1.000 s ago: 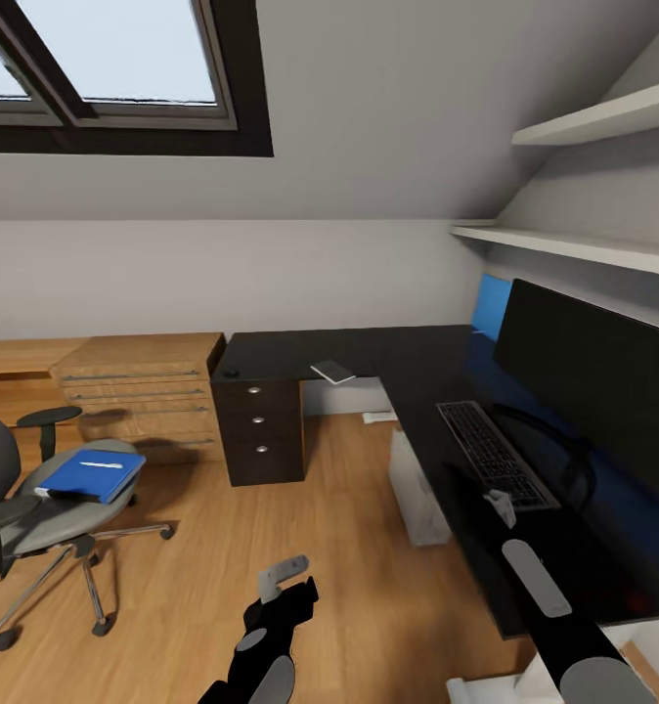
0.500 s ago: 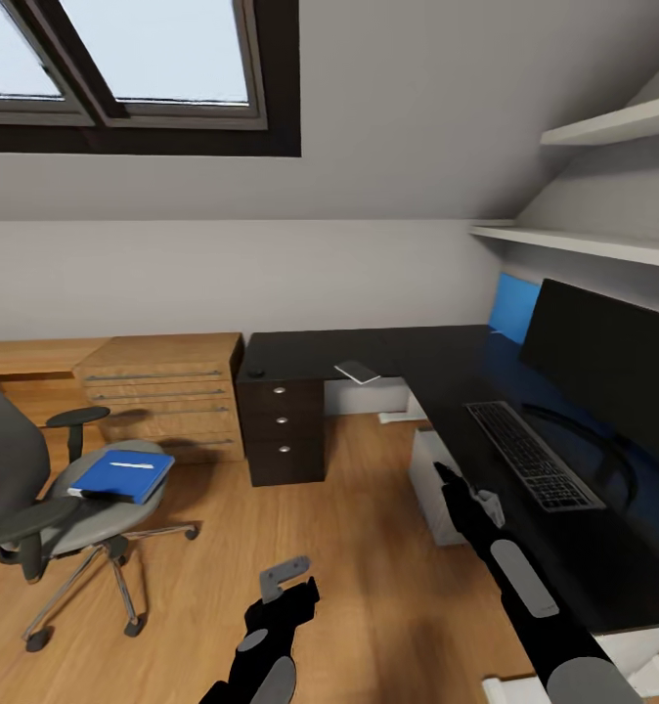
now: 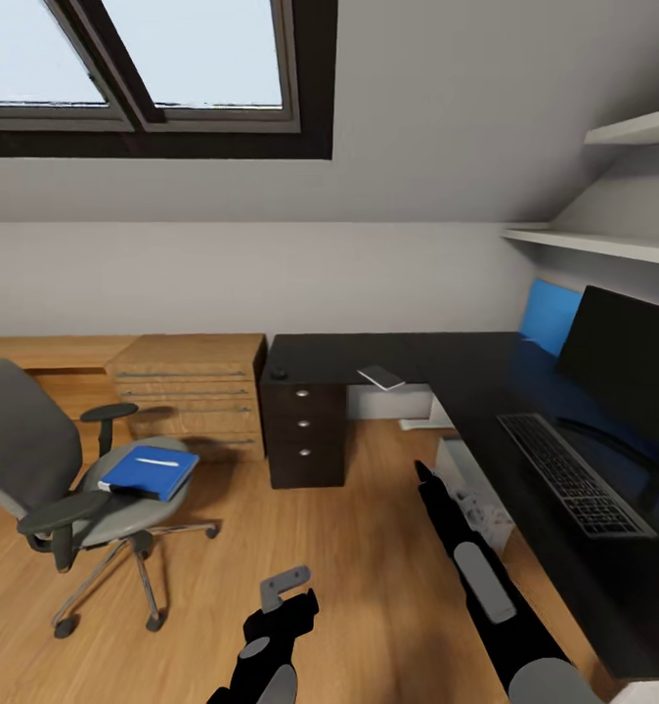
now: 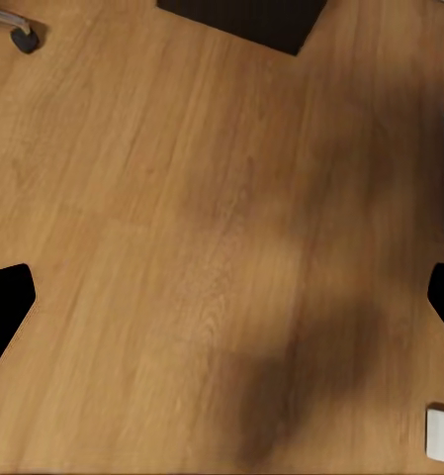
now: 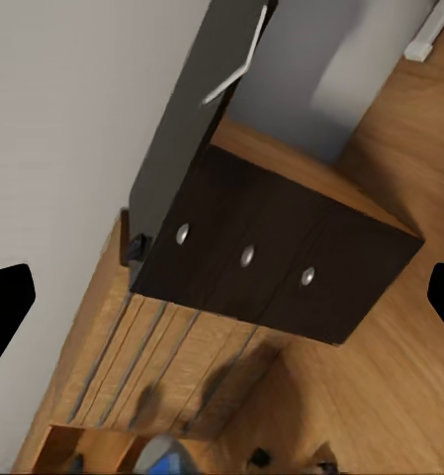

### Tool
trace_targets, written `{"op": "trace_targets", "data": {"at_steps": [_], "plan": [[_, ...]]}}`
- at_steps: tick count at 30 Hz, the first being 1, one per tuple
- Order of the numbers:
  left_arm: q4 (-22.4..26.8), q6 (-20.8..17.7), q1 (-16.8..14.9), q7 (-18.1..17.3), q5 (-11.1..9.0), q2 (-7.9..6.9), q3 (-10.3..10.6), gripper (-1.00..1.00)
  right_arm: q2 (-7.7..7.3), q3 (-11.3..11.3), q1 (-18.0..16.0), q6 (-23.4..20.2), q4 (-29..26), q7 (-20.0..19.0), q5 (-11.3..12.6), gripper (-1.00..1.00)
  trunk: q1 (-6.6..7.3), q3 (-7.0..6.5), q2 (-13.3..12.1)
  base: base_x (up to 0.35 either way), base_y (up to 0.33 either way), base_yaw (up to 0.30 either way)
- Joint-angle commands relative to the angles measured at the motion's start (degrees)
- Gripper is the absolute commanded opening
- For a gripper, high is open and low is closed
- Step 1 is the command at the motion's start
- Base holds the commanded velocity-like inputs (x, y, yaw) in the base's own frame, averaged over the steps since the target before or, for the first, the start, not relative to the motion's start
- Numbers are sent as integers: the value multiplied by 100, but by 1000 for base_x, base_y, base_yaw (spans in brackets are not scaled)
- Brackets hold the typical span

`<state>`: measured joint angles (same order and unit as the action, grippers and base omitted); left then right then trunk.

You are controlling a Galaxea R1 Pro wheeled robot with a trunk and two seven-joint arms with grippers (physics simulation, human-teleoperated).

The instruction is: In the bedroom, organize the workspace by keeping the computer under the desk, ensuring the monitor is on the desk, placing the keyboard on the desk next to the monitor, placing the mouse on the desk next to the keyboard, moving the folder from the swivel chair onto the desk next to the mouse, stacking the notebook on top of the folder with the pen on top of the notebook, and positioning the swivel chair next to the desk.

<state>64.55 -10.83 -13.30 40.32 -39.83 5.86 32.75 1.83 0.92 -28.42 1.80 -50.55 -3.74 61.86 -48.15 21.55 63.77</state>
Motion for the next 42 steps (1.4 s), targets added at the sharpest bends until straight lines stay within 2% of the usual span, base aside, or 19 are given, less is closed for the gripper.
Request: {"op": "trace_targets", "data": {"at_steps": [1,5,12,20,23,24,25,26,27,28,29,30,32,33,37,39,42], "plan": [[7,-23,-6,37,-18,-3,4,100,38,7,-1,50,-5,-25,-127,100,-3,5,4,285,0,63],[-15,-59,-5,37,-31,4,-11,100,81,6,3,105,-21,-51,-458,100,-3,4,4,309,0,28],[-39,-69,-4,37,-17,11,-1,100,57,-1,3,107,-16,-26,-495,100,-3,4,4,326,0,1],[-41,-72,-5,37,-23,11,8,100,-209,19,3,233,-27,-30,-579,100,-3,4,4,327,0,0],[-44,-76,-4,37,-26,12,4,100,-314,57,3,21,-32,-23,-806,100,-3,4,4,327,0,0],[-45,-77,-5,37,-29,12,4,100,-344,67,3,-86,-36,-1,-1049,100,-3,4,4,327,0,0],[-47,-77,-4,37,-32,12,3,100,-355,84,-1,-156,-40,130,-1464,100,-3,4,4,327,0,0],[-47,-77,-2,37,-32,12,3,100,-351,92,-2,-164,-42,205,-1601,100,-3,4,4,327,0,0],[-47,-77,-2,37,-33,12,3,100,-342,138,-3,-173,-55,417,-1959,100,-3,4,4,327,0,0],[-47,-78,-3,37,-33,12,3,100,-334,233,-4,-181,-70,697,-2428,100,-3,4,4,327,0,0],[-48,-78,-5,37,-29,12,3,100,-298,494,-5,-196,-103,1414,-3487,100,-3,4,4,327,0,0],[-46,-78,-5,37,-28,12,3,100,-278,553,-5,-198,-122,1613,-3742,100,-3,4,4,327,0,0],[-44,-78,-4,37,-26,12,3,100,-161,714,-5,-203,-237,2437,-4605,100,-3,4,4,327,0,0],[-46,-78,-4,37,-26,12,3,100,-84,756,-5,-208,-278,2817,-4914,100,-3,4,4,327,0,0],[-44,-78,-3,37,-25,12,3,100,87,796,-6,-155,-327,3502,-5353,100,-3,4,4,327,0,0],[-46,-78,-4,37,-25,12,3,100,118,788,-6,-59,-322,3627,-5418,100,-3,4,4,327,0,0],[-47,-78,-5,37,-29,12,3,100,138,791,-6,21,-307,3704,-5371,100,-3,4,4,327,0,0]]}}
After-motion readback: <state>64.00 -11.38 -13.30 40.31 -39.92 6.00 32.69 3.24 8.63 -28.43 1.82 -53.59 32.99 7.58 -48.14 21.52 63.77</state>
